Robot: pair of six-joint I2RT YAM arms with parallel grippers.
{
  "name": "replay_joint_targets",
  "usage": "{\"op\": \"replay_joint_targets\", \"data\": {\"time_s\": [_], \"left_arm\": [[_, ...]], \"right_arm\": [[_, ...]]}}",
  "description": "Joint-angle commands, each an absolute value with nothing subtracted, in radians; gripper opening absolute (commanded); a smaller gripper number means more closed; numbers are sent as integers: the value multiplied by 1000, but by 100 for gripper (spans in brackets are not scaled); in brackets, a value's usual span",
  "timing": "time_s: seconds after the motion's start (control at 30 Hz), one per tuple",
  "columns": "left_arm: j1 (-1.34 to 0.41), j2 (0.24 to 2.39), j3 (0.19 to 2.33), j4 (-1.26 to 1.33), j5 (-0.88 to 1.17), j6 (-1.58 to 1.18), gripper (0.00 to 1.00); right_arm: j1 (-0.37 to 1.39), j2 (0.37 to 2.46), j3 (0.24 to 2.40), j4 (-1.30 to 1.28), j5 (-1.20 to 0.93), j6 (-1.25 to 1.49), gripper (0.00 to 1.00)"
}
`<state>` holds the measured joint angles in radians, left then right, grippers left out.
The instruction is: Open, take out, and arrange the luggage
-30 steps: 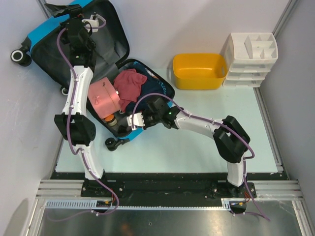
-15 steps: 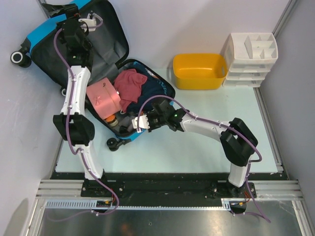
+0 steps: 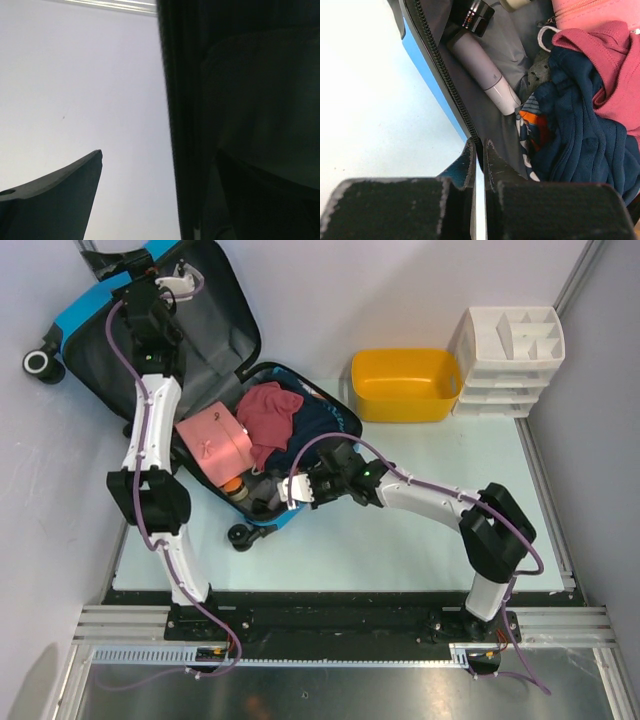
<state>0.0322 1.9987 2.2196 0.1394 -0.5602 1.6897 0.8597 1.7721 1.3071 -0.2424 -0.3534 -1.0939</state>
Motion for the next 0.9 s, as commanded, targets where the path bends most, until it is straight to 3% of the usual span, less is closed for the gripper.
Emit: {"op": "replay_joint_targets", "data": {"time_s": [0.0, 0.03, 0.1, 0.33, 0.5, 0.67, 0.87], "left_arm": [[9, 1863, 2117, 199, -508, 1599, 100], [-21, 1846, 2071, 199, -502, 1573, 100], [-38, 1791, 2019, 193, -496, 1554, 100], [-135, 1625, 1800, 88, -483, 1418, 100], [-201, 1481, 1622, 51, -456, 1307, 100], [-252, 1362, 1647, -385, -286, 992, 100], [-252, 1189, 1557, -647, -9, 654, 100]], "right_arm": [[831, 1660, 1307, -298, -310, -1053, 16], [831, 1657, 1307, -296, -305, -1046, 35], [839, 1655, 1308, -295, -284, -1040, 55], [853, 1648, 1307, -247, -262, -1015, 74], [853, 1623, 1307, -216, -256, -977, 96], [851, 1560, 1307, -149, -218, -859, 100], [824, 1450, 1307, -152, -201, -709, 100]]}}
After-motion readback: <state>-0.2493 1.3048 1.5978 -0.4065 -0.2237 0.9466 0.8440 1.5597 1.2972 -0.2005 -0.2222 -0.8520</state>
